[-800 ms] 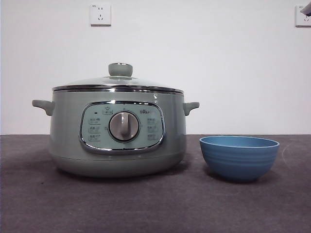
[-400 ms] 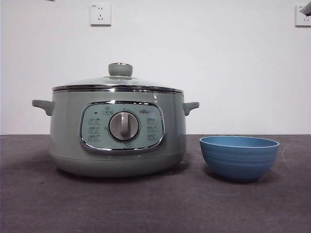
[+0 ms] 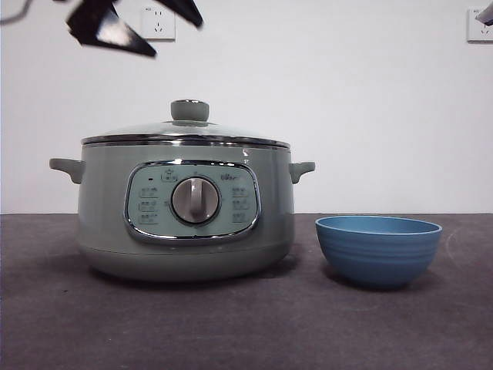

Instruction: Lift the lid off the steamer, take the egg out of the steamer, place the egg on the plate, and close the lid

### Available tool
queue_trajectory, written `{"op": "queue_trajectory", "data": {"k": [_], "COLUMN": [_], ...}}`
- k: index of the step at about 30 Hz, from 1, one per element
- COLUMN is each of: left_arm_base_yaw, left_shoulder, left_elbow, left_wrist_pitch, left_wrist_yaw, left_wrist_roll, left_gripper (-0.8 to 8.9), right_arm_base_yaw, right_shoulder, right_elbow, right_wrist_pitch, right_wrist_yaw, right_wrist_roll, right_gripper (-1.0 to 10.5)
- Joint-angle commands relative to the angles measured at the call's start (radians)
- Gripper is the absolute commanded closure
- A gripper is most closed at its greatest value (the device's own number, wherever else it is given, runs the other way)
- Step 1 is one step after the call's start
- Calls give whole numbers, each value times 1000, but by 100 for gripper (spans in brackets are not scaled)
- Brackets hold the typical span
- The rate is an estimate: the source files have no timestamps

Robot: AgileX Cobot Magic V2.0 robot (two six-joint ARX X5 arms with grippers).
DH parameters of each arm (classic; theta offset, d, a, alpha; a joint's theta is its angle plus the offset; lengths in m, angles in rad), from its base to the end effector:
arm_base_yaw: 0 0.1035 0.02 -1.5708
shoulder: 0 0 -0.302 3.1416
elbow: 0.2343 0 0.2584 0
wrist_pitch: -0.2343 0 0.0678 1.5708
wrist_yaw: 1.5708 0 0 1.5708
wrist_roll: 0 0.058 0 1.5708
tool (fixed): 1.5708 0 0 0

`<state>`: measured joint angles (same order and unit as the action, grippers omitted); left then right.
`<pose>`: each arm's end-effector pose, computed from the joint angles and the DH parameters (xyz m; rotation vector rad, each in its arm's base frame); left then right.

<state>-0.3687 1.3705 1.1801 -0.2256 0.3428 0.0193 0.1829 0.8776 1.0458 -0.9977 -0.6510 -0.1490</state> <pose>0.3008 -0.1371 0.3613 0.0237 0.4180 -0.7051 0.1330 0.0603 0.3530 0.0653 0.7676 0.8426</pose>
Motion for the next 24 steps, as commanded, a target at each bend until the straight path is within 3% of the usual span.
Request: {"op": "queue_trajectory", "data": {"k": [1, 24], "left_arm_base_yaw": [-14, -52], "left_shoulder": [50, 198], "left_elbow": [3, 3], "left_wrist_pitch": [34, 21], "left_wrist_yaw": [-5, -105], "left_wrist_roll": [12, 11], "left_gripper": [310, 315], "right_arm_base_yaw": [2, 2], "right_shoulder": [0, 0], "right_elbow": [2, 2], "right_wrist_pitch": [5, 6], "right_wrist_yaw": [3, 4], "right_wrist_roll": [3, 3], "right_gripper": [406, 407]}}
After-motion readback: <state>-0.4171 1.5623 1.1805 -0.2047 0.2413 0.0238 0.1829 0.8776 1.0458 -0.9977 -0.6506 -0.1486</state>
